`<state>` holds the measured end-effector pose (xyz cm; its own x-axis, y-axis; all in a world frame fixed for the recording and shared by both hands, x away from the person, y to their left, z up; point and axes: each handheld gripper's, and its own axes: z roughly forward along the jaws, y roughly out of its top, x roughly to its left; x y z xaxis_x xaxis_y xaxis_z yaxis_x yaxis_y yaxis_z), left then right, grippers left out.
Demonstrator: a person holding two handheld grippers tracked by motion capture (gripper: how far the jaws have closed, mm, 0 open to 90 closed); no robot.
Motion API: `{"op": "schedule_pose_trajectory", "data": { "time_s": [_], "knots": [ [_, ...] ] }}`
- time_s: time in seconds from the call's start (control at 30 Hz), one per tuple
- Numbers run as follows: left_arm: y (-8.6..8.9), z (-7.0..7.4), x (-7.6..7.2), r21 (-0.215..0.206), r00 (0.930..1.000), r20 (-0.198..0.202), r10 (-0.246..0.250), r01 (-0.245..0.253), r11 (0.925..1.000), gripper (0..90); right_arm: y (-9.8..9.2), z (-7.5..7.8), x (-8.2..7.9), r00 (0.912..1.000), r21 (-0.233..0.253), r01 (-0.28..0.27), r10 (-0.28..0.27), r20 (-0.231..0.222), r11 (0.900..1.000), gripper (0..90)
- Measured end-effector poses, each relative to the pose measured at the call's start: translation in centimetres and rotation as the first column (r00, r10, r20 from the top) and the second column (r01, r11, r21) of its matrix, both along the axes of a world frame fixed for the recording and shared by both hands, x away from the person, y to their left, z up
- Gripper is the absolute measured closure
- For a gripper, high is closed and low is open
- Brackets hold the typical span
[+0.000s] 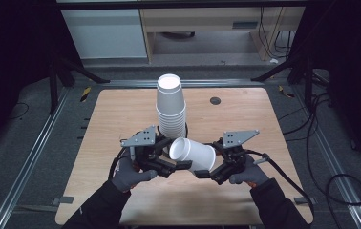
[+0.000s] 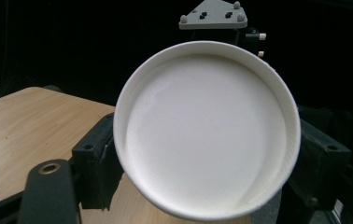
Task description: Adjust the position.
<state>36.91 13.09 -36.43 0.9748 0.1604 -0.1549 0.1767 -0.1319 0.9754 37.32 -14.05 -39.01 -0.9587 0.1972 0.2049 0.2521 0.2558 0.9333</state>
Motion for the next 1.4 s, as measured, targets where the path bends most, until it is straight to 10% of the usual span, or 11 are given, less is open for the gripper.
{"op": "schedule_pose_trajectory", "data": {
  "time_s": [1.4],
  "knots": [
    [0.17,-0.55,0.18,0.056,0.9998,-0.019,-0.006,0.007,0.9984,18.8,-0.15,-0.04,0.08,0.9983,-0.135,-0.039,0.045,0.037,0.99,10.0]
  ]
}}
